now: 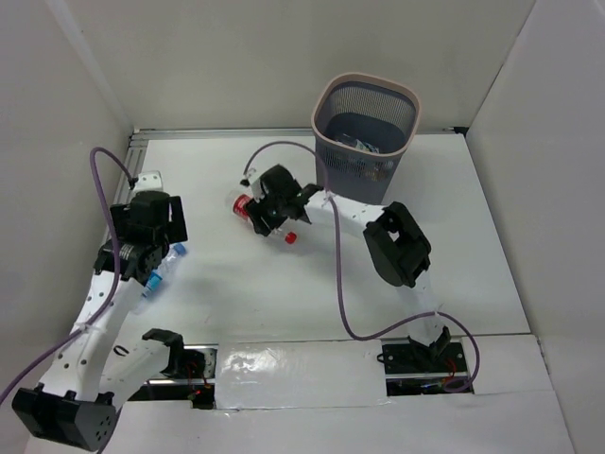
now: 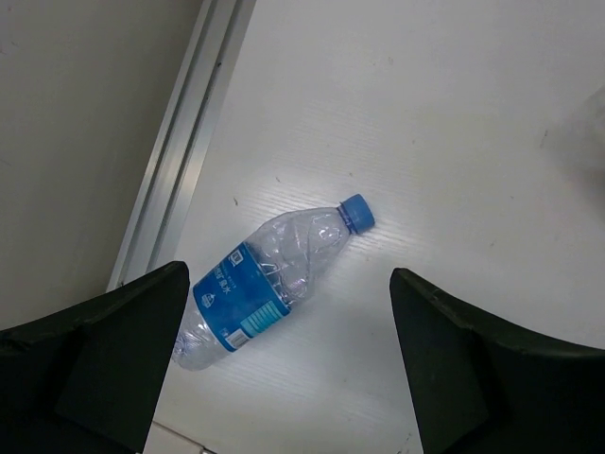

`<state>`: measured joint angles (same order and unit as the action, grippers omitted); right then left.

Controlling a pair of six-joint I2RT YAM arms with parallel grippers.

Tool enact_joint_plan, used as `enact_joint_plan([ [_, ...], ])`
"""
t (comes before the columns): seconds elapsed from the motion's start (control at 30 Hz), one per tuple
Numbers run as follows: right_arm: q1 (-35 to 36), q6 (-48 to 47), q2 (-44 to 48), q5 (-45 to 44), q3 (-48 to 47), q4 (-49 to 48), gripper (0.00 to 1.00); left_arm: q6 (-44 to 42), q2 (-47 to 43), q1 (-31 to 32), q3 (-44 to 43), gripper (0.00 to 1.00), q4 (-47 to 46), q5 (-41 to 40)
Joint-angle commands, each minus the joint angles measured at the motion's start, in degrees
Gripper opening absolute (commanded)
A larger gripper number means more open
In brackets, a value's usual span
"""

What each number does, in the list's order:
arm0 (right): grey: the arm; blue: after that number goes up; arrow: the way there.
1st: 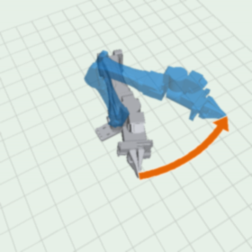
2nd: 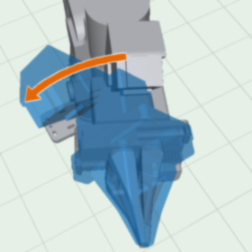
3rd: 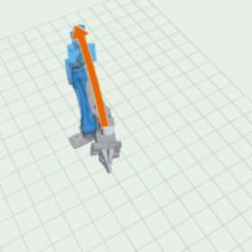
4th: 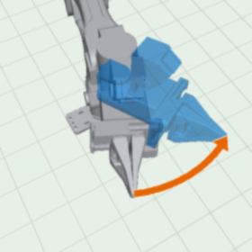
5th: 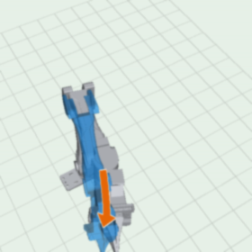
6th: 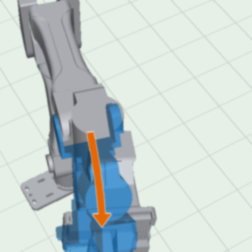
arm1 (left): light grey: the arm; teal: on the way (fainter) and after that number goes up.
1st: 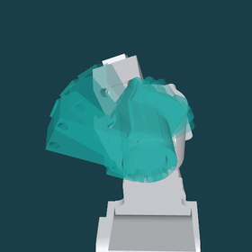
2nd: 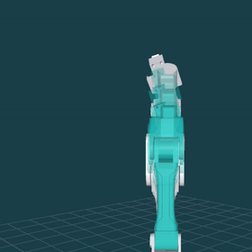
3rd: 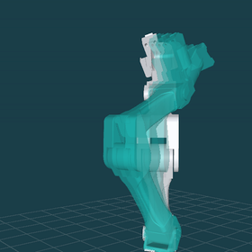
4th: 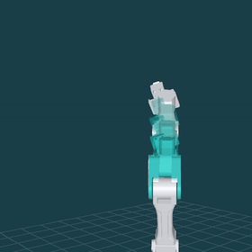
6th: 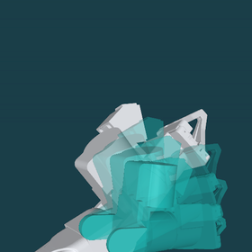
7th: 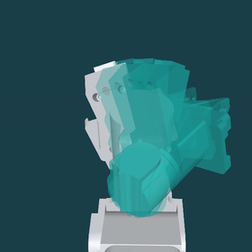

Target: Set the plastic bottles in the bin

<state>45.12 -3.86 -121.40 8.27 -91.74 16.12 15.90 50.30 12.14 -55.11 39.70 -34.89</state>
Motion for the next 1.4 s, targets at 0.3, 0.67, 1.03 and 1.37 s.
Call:
enact_joint_plan([
  [0.3, -16.46, 1.31, 15.30, 15.65, -39.21, 8.14, 0.28, -3.07, 17.10, -8.98, -1.14, 1.00, -3.67, 10.99],
  [0.67, -32.28, -2.64, 19.99, 11.82, -23.05, 1.81, 0.59, -7.10, 28.44, -4.15, 0.09, 1.00, -7.71, 2.38],
  [1.03, -42.57, -3.96, 16.63, 24.59, -19.18, 2.08, 1.00, -8.96, 34.33, -0.63, 1.15, 1.00, -7.27, -4.39],
  [1.37, -47.05, 0.08, 26.12, 29.78, -6.70, -3.46, 1.00, -14.91, 42.33, -1.95, 1.24, 1.00, -7.97, 5.07],
])
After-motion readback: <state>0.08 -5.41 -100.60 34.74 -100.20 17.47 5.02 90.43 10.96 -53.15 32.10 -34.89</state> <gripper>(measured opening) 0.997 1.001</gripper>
